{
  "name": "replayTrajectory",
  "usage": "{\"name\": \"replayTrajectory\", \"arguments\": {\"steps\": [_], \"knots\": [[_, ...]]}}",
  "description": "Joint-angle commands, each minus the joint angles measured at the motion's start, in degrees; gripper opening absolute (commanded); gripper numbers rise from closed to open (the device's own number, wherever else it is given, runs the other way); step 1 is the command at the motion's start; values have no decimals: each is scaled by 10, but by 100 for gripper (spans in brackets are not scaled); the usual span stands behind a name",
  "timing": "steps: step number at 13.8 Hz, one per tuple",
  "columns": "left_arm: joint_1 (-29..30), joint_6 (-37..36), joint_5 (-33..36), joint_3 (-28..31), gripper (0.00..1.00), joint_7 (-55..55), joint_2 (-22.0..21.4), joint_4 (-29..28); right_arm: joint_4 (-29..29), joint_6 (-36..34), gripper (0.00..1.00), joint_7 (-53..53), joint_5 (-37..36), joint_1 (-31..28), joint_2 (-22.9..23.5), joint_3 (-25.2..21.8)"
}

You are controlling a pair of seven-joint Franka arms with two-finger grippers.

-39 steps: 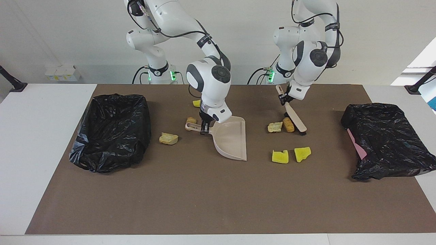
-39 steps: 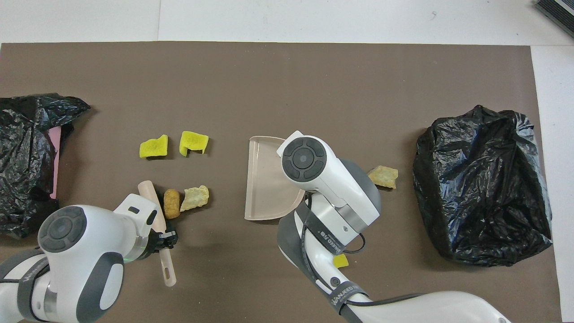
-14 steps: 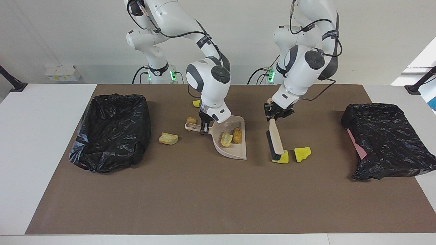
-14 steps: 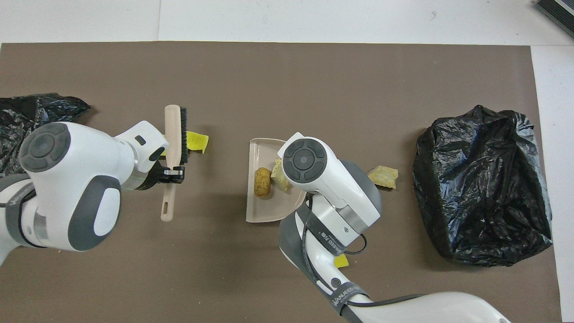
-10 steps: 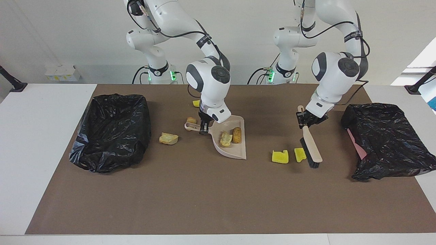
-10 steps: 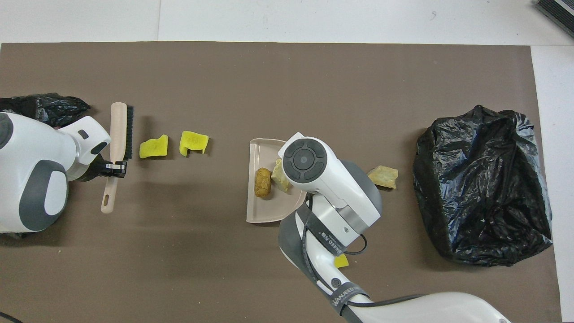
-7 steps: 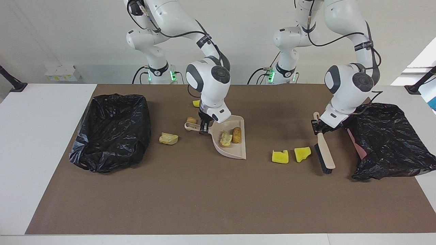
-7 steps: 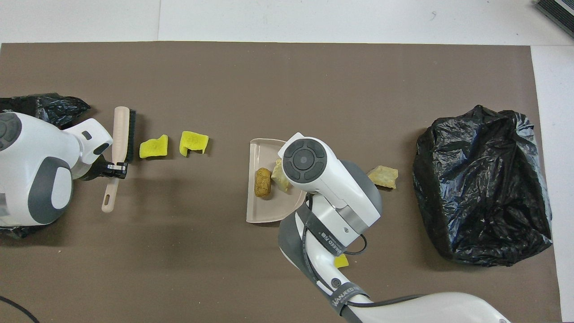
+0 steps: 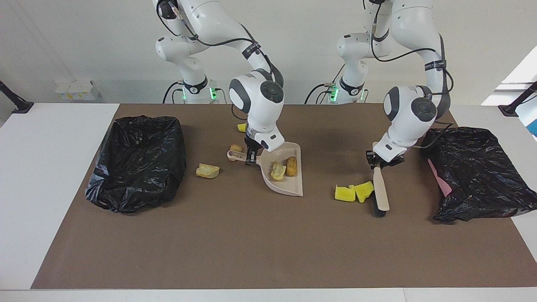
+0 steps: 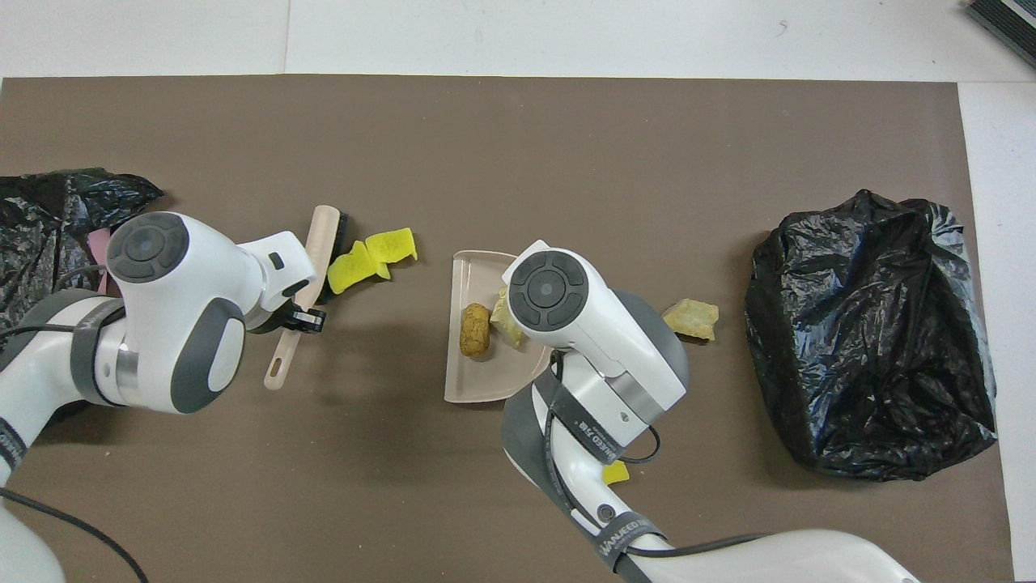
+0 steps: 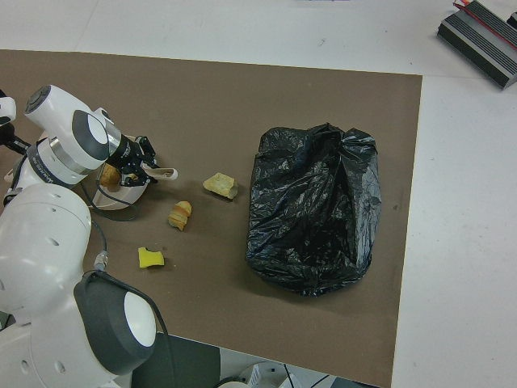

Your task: Sweep and dump trash in bin

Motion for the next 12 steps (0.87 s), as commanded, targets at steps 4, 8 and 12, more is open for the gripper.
{"name": "replayTrajectory", "arguments": {"steps": [4,8,12], "knots": [[-110,-6,-33,7,0,13,-9,-18,-17,-10,0,16,-8,-2,-17,3],[-175,-43,-77,7,0,12,-25,-23,-17,-10,0,16,-8,-2,-18,3],[-211,-63,-79,8,0,-29,-38,-20,-17,-10,0,16,-8,-3,-18,3]]}}
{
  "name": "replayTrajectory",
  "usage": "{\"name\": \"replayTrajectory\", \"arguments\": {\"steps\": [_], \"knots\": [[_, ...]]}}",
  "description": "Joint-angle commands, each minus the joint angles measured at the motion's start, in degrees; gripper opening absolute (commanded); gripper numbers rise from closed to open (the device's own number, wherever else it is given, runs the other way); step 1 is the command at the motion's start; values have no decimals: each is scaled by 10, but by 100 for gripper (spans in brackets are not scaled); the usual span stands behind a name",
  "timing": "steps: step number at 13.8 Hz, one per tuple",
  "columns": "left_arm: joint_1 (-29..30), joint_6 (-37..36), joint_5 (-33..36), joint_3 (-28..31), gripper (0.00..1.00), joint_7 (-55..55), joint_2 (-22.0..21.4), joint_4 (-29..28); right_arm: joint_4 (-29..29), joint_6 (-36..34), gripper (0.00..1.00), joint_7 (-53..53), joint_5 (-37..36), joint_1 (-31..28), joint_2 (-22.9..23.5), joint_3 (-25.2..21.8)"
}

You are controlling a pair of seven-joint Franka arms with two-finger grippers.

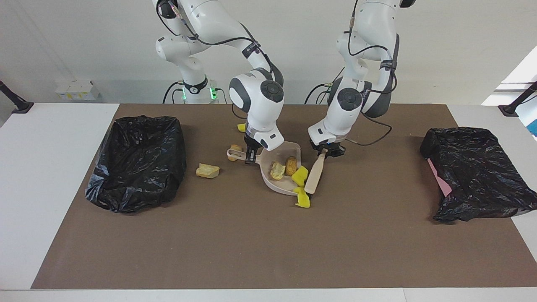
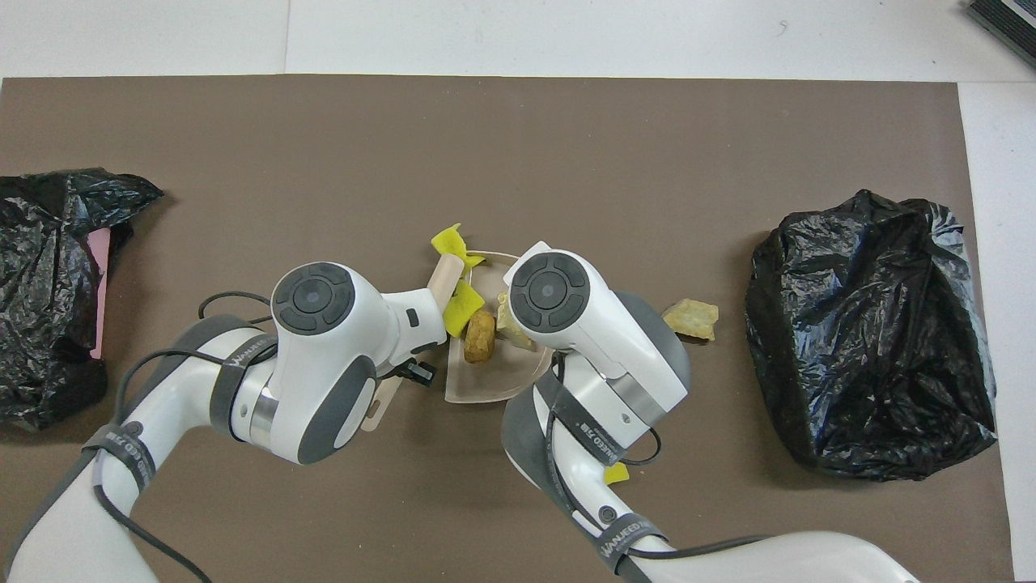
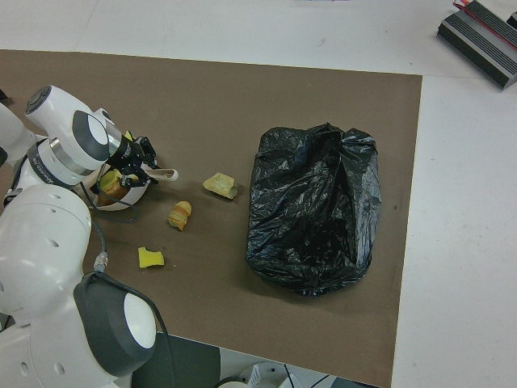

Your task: Sweep and dump trash in bin

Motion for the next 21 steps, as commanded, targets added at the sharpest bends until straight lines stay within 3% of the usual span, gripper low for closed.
{"name": "replayTrajectory", "arguments": {"steps": [1,11,15,21], "knots": [[-24,-12,-9,11,0,-25,-21,-12,-13,-10,0,15,-8,-3,-13,3],[90,-75,35,17,0,18,-81,-15,-12,-10,0,9,1,-20,-28,4],[93,-64,35,17,0,-10,-107,-55,-14,-24,0,-33,3,-51,-59,4],[44,-48,35,13,0,-132,-178,-152,-25,-71,0,-215,42,-177,-145,4]]}}
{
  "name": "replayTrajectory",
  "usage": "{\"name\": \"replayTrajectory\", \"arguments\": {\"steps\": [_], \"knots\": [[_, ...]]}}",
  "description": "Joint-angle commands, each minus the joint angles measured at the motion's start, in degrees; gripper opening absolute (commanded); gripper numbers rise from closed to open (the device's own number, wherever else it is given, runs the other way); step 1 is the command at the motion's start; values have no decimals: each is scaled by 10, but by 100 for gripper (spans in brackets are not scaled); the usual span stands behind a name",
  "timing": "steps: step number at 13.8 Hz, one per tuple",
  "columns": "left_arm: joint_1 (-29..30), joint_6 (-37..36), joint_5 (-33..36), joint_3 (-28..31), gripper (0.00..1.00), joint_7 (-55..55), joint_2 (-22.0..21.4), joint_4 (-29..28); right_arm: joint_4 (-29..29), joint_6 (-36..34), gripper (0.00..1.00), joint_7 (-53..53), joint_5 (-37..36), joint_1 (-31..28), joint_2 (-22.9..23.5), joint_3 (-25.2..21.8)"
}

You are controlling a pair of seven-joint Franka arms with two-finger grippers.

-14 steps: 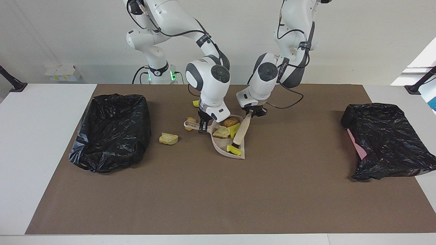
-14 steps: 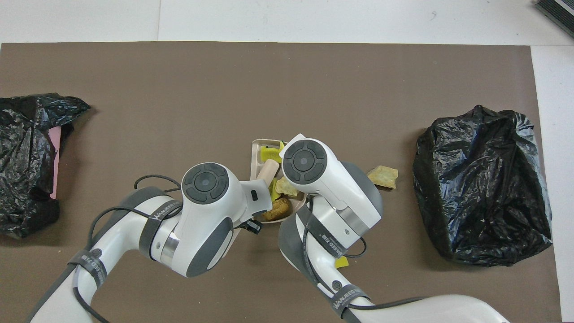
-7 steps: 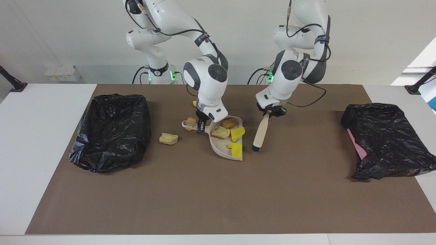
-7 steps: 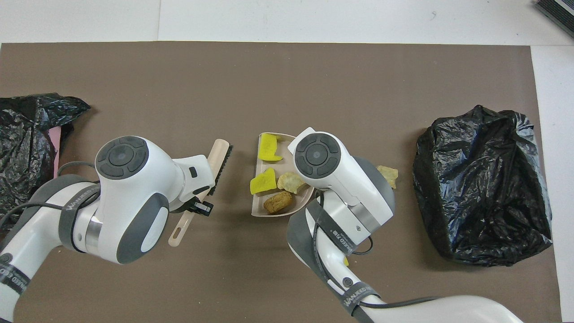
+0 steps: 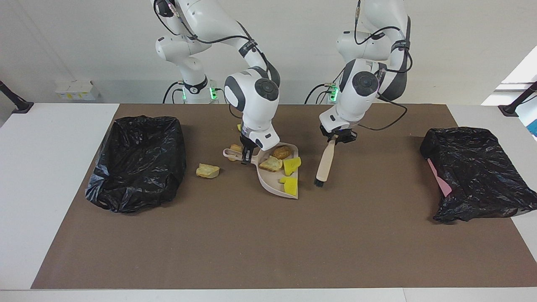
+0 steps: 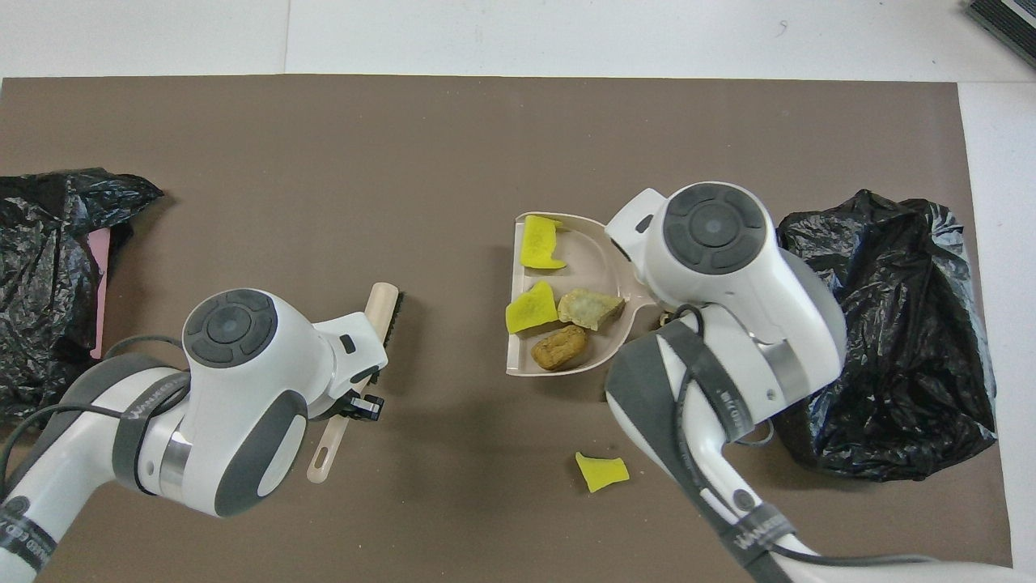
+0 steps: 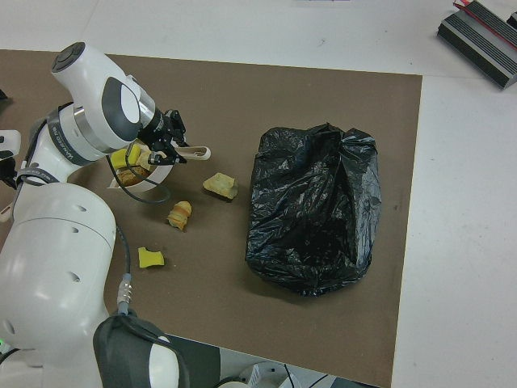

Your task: Sweep and dump trash in bin

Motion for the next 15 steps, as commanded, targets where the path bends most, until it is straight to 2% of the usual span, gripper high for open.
{"name": "replayTrajectory", "arguments": {"steps": [1,3,7,11,12,13,15], "knots": [[-48,20,8,2,0,-82,-75,-82,-22,-14,0,-81,18,-64,-54,6],[-92,36,7,2,0,-169,-113,-125,-22,-15,0,-131,18,-109,-68,5],[-169,92,0,1,0,-328,-120,-159,-15,-31,0,-216,13,-192,-84,3],[-204,191,-31,1,0,-346,-112,-213,-15,-17,0,-323,-2,-283,-87,2],[-203,192,-32,2,21,-341,-108,-208,-16,-16,0,-329,-20,-298,-88,2],[-198,192,-33,3,99,-342,-94,-196,-19,-16,0,-332,-49,-309,-93,2],[-176,165,-33,6,100,-337,-80,-156,-33,10,0,-333,-89,-325,-98,2]]}}
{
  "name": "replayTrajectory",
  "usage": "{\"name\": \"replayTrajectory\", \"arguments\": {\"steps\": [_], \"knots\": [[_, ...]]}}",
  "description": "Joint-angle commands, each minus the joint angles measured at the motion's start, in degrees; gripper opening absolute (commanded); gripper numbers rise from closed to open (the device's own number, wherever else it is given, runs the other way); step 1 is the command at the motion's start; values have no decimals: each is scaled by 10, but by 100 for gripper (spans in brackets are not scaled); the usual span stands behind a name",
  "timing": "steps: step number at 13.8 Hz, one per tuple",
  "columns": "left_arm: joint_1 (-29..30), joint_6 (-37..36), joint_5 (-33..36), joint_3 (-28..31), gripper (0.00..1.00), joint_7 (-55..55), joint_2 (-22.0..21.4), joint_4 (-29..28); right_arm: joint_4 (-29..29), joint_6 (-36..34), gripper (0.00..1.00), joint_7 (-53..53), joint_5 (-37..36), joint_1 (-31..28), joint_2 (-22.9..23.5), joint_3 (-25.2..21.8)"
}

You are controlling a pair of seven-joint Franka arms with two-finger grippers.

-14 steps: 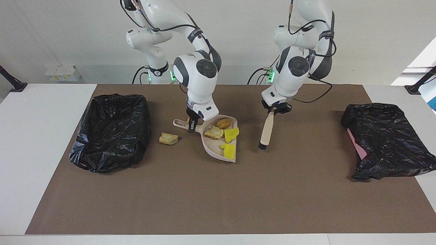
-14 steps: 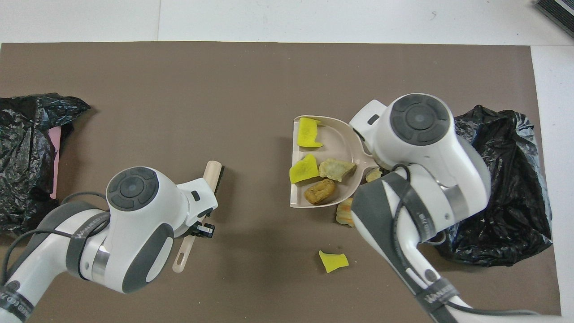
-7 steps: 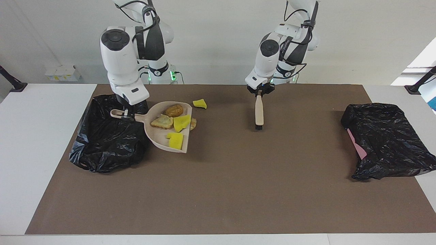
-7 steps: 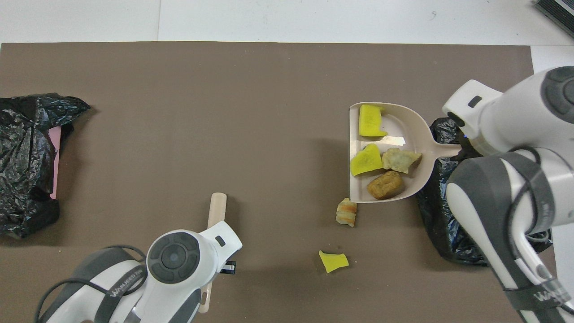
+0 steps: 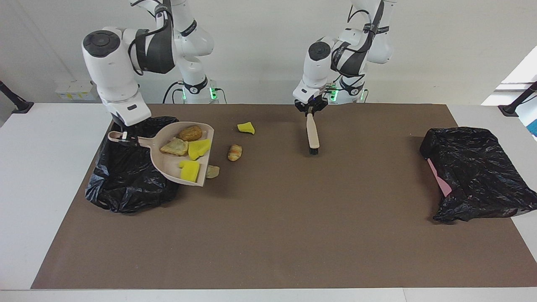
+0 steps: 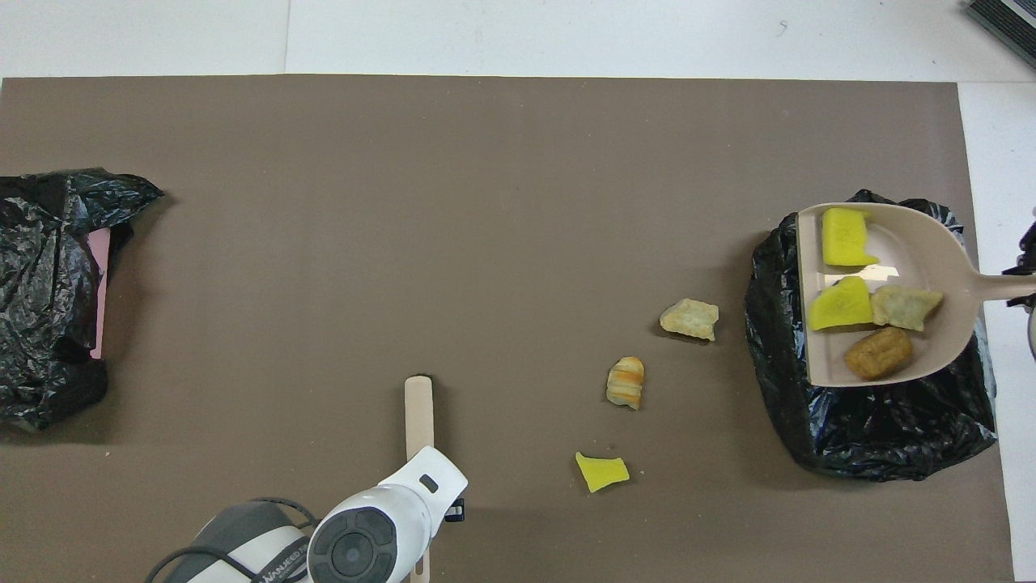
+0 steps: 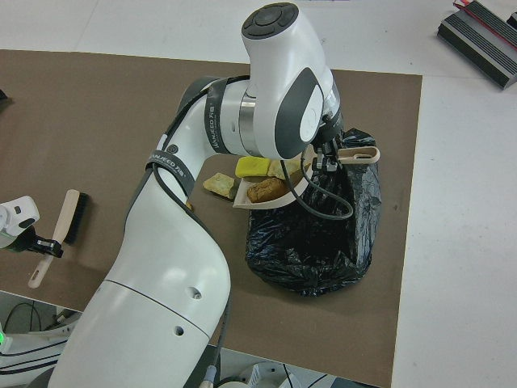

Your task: Sweep and dump trash in bin

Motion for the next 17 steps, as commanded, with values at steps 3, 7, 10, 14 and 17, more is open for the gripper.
{"name": "replayTrajectory", "arguments": {"steps": [3,7,10,14,17], "knots": [[86,-24,-3,6,100,47,26,82,-92,103,0,-10,-114,-17,-55,8],[162,-56,8,7,100,118,82,173,-161,144,0,-9,-200,7,-96,10],[214,-86,25,6,100,155,144,268,-189,143,0,-5,-263,37,-118,10],[267,-93,26,7,100,208,206,373,-187,142,0,28,-315,40,-118,10],[310,-147,26,7,100,286,214,429,-183,136,0,83,-375,40,-117,10]]}}
